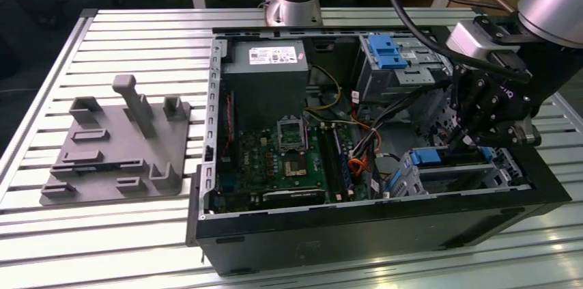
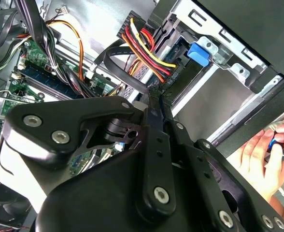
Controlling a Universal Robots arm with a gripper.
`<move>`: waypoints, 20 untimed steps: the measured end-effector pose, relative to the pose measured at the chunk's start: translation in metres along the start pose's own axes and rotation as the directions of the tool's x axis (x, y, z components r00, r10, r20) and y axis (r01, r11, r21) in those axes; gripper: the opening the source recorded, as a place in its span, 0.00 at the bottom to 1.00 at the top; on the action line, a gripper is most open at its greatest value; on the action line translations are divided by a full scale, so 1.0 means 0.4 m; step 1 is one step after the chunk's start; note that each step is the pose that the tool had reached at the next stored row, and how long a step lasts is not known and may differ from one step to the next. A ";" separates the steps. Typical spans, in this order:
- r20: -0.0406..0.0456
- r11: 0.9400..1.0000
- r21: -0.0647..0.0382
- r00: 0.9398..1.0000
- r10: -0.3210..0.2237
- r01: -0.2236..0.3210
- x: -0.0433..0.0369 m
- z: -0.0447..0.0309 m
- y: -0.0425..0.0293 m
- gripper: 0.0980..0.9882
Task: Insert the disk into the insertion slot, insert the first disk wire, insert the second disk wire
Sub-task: 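Insert the second disk wire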
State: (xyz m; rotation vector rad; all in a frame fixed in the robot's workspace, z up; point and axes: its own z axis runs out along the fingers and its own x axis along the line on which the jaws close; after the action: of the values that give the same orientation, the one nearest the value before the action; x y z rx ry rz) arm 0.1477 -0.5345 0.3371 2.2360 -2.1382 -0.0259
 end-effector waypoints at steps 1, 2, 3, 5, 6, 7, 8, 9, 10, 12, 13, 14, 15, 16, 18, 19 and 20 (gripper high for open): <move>0.000 1.000 0.000 1.000 0.000 0.000 0.000 0.000 -0.001 0.05; 0.000 1.000 0.000 1.000 0.000 0.000 0.001 0.000 -0.001 0.05; 0.000 1.000 0.000 1.000 0.000 0.000 0.001 0.000 -0.002 0.05; 0.000 1.000 0.000 1.000 0.000 0.000 0.003 0.000 -0.002 0.05; 0.000 1.000 0.000 1.000 0.000 0.000 0.003 0.001 -0.002 0.05; 0.000 1.000 0.000 1.000 0.000 0.000 0.003 0.001 -0.002 0.05; 0.000 1.000 0.000 1.000 0.000 0.000 0.003 0.003 -0.003 0.05; 0.000 1.000 0.000 1.000 0.000 0.000 0.003 0.004 -0.003 0.05; 0.000 1.000 0.000 1.000 0.000 0.000 0.003 0.005 -0.003 0.05; 0.000 1.000 0.000 1.000 0.000 0.000 0.003 0.007 -0.003 0.05; 0.000 1.000 0.000 1.000 0.000 0.000 0.003 0.007 -0.003 0.05; 0.000 1.000 0.000 1.000 0.000 0.000 0.003 0.008 -0.003 0.05; 0.000 1.000 0.000 1.000 0.000 0.000 0.003 0.009 -0.003 0.05; 0.000 1.000 0.000 1.000 0.000 0.000 0.003 0.009 -0.003 0.05; 0.000 1.000 0.000 1.000 0.000 0.000 0.003 0.010 -0.003 0.05; 0.000 1.000 0.000 1.000 0.000 0.000 0.003 0.011 -0.003 0.05; 0.000 1.000 0.000 1.000 0.000 0.000 0.003 0.012 -0.003 0.05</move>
State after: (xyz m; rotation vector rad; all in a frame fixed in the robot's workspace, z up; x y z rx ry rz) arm 0.1488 -0.5355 0.3325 2.2358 -2.1382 -0.0265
